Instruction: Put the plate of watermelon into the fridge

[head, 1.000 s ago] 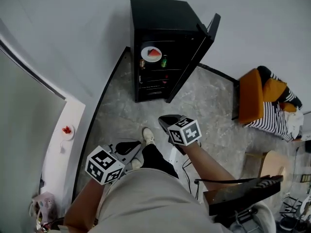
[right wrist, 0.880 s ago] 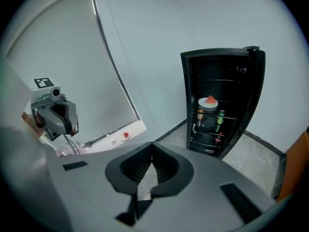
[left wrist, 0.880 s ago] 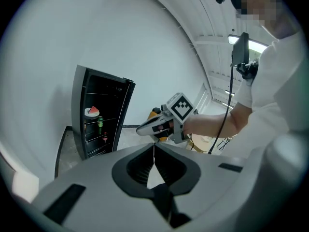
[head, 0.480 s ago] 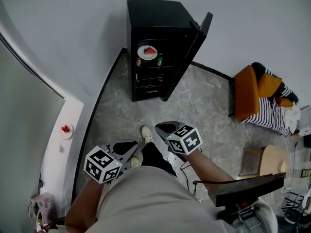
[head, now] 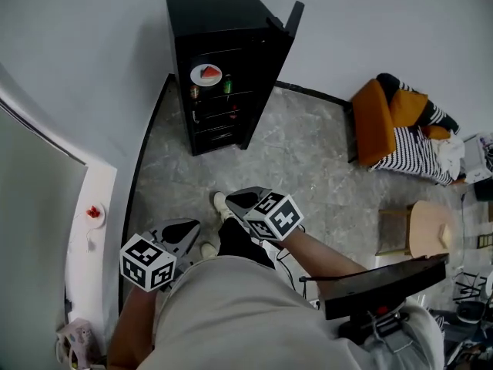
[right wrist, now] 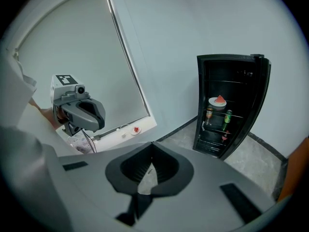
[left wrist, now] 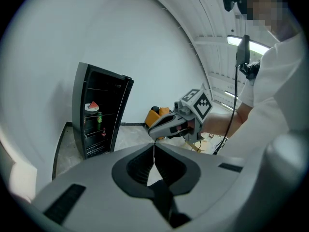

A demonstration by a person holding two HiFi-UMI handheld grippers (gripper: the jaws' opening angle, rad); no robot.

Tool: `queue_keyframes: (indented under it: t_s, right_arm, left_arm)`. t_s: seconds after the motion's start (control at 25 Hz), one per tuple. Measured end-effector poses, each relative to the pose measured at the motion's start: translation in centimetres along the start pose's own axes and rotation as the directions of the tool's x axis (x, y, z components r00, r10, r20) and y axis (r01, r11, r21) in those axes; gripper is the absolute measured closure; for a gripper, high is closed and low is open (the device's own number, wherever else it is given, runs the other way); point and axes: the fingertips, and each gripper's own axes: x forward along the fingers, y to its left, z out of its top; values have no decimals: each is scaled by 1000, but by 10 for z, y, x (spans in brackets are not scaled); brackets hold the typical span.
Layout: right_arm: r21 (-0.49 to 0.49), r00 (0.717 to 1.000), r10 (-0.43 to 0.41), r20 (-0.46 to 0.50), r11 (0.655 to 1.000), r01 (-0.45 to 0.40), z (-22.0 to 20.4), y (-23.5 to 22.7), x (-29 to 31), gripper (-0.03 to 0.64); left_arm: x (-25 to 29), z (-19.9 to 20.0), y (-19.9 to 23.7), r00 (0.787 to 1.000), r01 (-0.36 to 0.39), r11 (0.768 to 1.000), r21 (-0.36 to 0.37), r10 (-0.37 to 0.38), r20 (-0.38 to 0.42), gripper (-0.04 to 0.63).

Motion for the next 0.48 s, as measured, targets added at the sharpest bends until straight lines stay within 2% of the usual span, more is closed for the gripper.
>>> queue_keyframes:
  t_s: [0.48]
  right_arm:
    - [0,1000,-12,-4,1000,12,-10,1,-9,603]
  left_arm:
    - [8,-5,-7,1000,12,1000,2,-12,-8,581]
